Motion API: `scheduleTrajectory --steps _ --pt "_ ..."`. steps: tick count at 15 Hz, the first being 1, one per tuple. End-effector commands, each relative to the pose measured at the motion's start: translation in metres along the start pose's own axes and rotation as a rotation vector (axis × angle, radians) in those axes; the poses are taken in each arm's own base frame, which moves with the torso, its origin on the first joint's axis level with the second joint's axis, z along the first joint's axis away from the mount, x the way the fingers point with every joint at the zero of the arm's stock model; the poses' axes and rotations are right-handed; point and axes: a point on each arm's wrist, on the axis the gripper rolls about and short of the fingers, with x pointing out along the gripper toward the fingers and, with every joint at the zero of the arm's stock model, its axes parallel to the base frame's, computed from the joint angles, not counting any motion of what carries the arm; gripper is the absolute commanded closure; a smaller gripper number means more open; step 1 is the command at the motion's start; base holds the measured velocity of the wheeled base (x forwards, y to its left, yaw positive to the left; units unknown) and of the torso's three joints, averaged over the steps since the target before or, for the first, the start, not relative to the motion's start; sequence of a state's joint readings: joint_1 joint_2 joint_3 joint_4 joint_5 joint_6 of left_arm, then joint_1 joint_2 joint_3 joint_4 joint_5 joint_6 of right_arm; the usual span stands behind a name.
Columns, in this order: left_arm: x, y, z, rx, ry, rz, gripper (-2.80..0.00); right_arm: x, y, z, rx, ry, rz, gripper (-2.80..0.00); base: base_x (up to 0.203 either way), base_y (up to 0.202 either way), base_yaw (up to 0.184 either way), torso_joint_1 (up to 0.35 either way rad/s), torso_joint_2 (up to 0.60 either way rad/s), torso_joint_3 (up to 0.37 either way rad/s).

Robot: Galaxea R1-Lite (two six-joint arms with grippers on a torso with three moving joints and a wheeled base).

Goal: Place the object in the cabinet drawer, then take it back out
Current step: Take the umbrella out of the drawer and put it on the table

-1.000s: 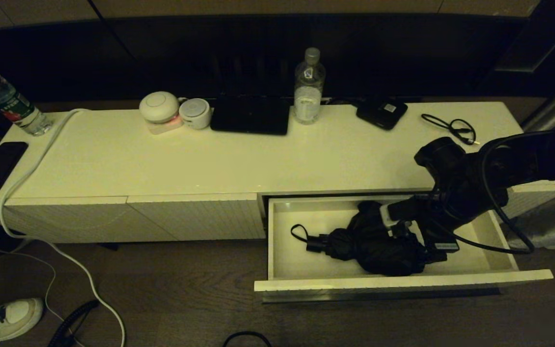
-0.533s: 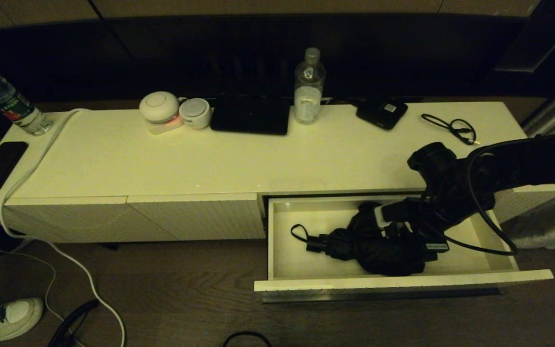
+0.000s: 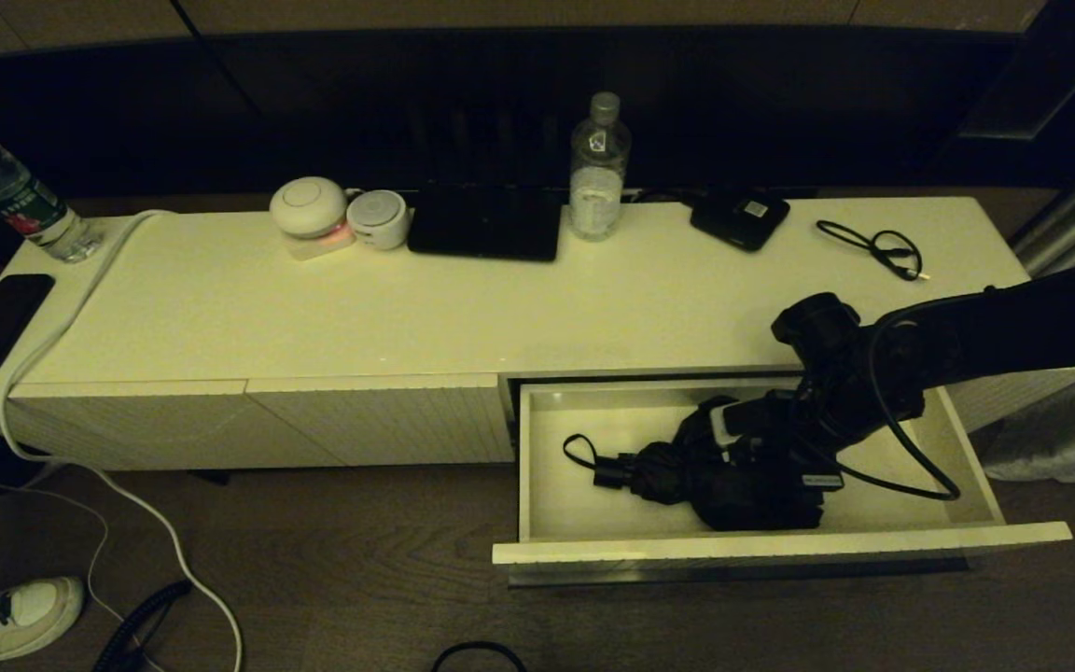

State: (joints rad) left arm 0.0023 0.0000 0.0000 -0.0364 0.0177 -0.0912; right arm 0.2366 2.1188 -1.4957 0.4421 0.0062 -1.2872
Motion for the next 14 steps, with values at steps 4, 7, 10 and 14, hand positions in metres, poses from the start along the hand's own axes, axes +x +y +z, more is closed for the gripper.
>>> scheduleTrajectory --steps 4,7,10,14 --pt "0.0 0.0 0.0 -0.001 -0.002 0.001 0.0 0.024 0.001 -0.001 -0.002 0.004 0.007 -2.8 0.0 0.0 0.0 0.0 0.0 0.0" --pt "0.0 0.0 0.0 -0.001 -0.002 0.001 0.0 0.03 0.003 -0.001 0.025 0.006 0.02 -2.8 0.0 0.0 0.0 0.0 0.0 0.0" --pt "0.0 0.0 0.0 -0.001 -0.002 0.001 0.0 0.031 0.004 -0.001 0.022 0.007 0.026 -2.8 0.0 0.0 0.0 0.0 0.0 0.0" --pt "0.0 0.0 0.0 -0.001 -0.002 0.001 0.0 0.032 0.006 -0.002 0.023 0.011 0.036 -2.8 0.0 0.0 0.0 0.0 0.0 0.0"
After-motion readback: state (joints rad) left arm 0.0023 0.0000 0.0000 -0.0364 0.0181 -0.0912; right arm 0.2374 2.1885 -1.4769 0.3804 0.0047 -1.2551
